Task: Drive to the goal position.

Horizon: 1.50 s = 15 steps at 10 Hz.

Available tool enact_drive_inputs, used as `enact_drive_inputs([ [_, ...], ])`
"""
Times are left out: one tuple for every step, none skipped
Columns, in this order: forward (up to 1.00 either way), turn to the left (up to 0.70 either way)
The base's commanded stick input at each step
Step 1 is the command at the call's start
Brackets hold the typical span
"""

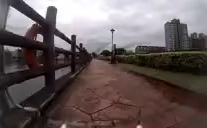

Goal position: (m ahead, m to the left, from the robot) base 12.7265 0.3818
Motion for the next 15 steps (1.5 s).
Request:
enact_drive_inputs([
  [0.85,-0.2],
  [0.85,-0.33],
  [0.85,-0.33],
  [0.85,-0.33],
  [0.85,-0.17],
  [0.85,0.01],
  [0.85,0.01],
  [0.85,0.01],
  [0.85,0.01],
  [0.85,0.01],
  [0.85,0.01],
  [0.85,0.01],
  [0.85,0.01],
  [0.85,0.01],
  [0.85,0.01],
])
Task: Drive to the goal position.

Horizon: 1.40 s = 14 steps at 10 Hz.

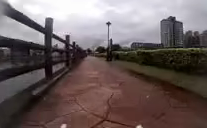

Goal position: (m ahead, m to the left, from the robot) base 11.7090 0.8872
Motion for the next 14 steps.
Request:
enact_drive_inputs([
  [0.85,-0.02],
  [0.85,-0.11],
  [0.85,-0.24],
  [0.85,-0.33],
  [0.85,-0.33],
  [0.85,-0.26],
  [0.85,-0.1],
  [0.85,0.01],
  [0.85,0.01],
  [0.85,0.01],
  [0.85,0.01],
  [0.85,0.01],
  [0.85,0.01],
  [0.85,0.01],
])
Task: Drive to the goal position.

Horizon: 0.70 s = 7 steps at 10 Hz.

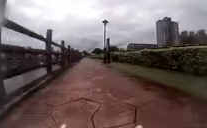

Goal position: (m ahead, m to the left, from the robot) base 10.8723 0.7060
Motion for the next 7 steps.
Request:
enact_drive_inputs([
  [0.85,0.01],
  [0.85,0.01],
  [0.85,0.01],
  [0.85,0.01],
  [0.85,0.01],
  [0.85,0.01],
  [0.85,0.01],
])
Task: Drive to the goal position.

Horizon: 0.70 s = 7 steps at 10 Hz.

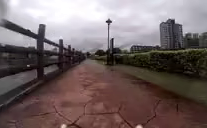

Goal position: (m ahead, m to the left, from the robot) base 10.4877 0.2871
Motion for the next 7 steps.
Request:
enact_drive_inputs([
  [0.85,0.01],
  [0.85,0.01],
  [0.85,0.01],
  [0.85,0.01],
  [0.85,0.01],
  [0.85,0.01],
  [0.85,0.01],
])
